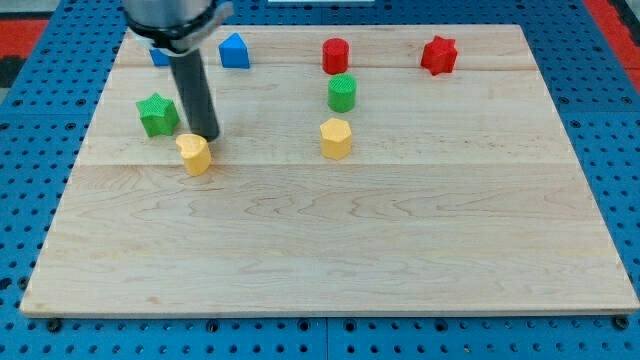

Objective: Move the yellow heart diagonally to the hexagon

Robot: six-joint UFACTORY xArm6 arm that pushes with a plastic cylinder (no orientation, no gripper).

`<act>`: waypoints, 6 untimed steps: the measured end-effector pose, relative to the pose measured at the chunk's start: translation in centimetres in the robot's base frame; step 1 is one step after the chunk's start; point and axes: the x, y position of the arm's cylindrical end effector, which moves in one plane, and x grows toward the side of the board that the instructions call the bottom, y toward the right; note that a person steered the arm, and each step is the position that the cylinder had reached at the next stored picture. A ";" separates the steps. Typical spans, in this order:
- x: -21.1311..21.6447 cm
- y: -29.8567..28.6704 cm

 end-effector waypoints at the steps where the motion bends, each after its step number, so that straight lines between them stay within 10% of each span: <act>1: -0.3 -3.3; 6: 7.1 5.4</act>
